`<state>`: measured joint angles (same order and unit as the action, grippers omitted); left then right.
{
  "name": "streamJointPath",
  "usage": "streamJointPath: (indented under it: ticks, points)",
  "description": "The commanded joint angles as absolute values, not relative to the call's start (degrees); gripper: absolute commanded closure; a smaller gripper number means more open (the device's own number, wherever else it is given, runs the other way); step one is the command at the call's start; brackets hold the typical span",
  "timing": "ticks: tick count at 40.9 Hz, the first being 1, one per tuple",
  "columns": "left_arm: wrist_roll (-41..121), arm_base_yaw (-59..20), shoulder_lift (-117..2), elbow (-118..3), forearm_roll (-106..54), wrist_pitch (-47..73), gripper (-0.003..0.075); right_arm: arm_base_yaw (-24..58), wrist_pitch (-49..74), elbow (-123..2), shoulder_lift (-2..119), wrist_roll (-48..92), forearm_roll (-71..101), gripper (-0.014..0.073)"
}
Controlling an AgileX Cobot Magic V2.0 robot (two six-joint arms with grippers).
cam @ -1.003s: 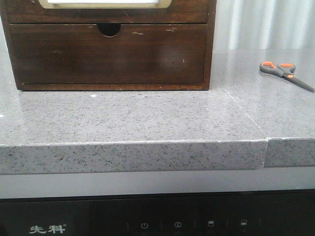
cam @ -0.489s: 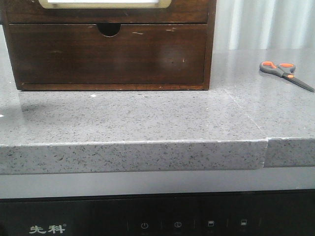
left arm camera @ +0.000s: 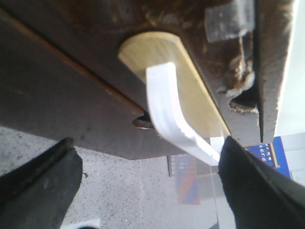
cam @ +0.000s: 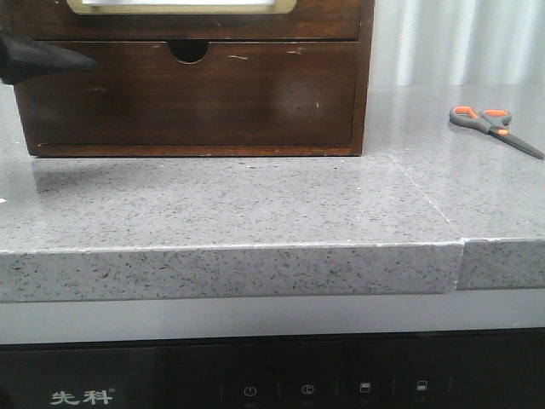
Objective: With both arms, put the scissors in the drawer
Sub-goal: 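Grasp the white drawer handle with the left gripper, then pull the upper drawer open toward the robot with the left gripper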
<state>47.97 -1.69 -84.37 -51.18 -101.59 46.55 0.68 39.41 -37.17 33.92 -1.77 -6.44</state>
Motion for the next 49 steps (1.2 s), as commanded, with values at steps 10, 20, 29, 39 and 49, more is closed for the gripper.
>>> streamJointPath:
  ticks: [10, 20, 29, 39, 49]
  points:
    - [48.3, -1.8, -86.9, -58.5, -106.6, 50.4, 0.0158, 0.7, 35.8, -38.6, 34.4, -1.2, -7.3, 0.0104]
    - [48.3, -1.8, -87.6, -59.2, -106.6, 52.1, 0.0388, 0.7, 35.8, -38.6, 34.4, -1.2, -7.3, 0.0104]
    - [48.3, -1.8, -87.6, -59.2, -106.6, 53.5, 0.0576, 0.7, 35.8, -38.6, 34.4, -1.2, -7.3, 0.0104]
    - [49.3, -1.8, -87.2, -58.7, -106.6, 57.2, 0.0639, 0.7, 35.8, -38.6, 34.4, -1.2, -7.3, 0.0104]
    - [52.0, -1.8, -81.7, -50.7, -106.6, 58.5, 0.0639, 0.7, 35.8, -38.6, 34.4, -1.2, -7.3, 0.0104]
